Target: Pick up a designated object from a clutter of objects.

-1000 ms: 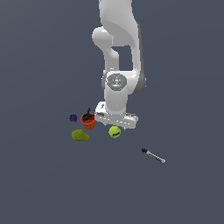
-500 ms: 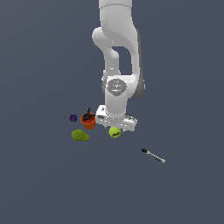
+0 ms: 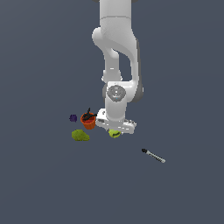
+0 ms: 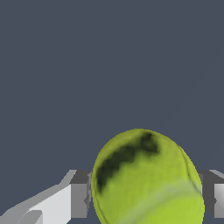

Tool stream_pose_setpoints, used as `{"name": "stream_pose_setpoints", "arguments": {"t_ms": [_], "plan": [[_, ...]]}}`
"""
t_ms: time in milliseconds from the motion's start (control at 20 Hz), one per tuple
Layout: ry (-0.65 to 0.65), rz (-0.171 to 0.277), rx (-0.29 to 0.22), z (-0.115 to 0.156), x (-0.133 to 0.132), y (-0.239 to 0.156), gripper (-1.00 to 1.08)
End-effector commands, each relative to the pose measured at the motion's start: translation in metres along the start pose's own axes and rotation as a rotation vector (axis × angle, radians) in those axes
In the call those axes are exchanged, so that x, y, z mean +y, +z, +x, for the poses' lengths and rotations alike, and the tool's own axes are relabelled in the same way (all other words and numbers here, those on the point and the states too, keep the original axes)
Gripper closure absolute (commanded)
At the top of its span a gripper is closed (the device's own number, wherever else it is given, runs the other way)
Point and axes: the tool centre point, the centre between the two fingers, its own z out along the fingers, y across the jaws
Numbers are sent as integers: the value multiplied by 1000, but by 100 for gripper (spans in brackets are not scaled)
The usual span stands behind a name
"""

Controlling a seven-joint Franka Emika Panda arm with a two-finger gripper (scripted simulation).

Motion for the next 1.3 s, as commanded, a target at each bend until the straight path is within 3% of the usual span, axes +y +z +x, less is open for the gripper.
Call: {"name": "stream_pose_setpoints", "arguments": {"t_ms": [0, 700, 1250], "plan": [[0, 0, 1, 0, 0, 1, 108], [0, 0, 1, -2, 0, -5, 108], [0, 0, 1, -18, 4, -52, 108]]}}
